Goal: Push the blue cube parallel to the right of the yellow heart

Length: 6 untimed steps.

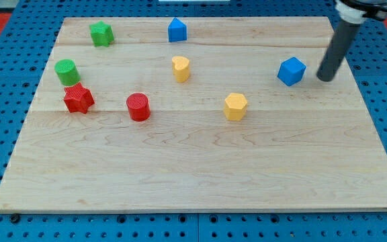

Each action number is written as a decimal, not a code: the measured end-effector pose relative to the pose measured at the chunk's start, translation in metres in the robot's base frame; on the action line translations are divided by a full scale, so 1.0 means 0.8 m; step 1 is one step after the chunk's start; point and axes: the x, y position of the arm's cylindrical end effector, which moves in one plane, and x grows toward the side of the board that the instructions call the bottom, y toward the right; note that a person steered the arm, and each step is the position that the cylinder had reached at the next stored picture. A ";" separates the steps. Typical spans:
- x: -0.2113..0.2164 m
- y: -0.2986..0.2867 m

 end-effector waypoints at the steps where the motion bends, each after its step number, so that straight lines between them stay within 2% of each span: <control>1: -0.046 -0.054; 2: -0.065 -0.025; 3: -0.099 -0.103; 4: -0.080 -0.173; 5: -0.038 -0.226; 6: -0.011 -0.253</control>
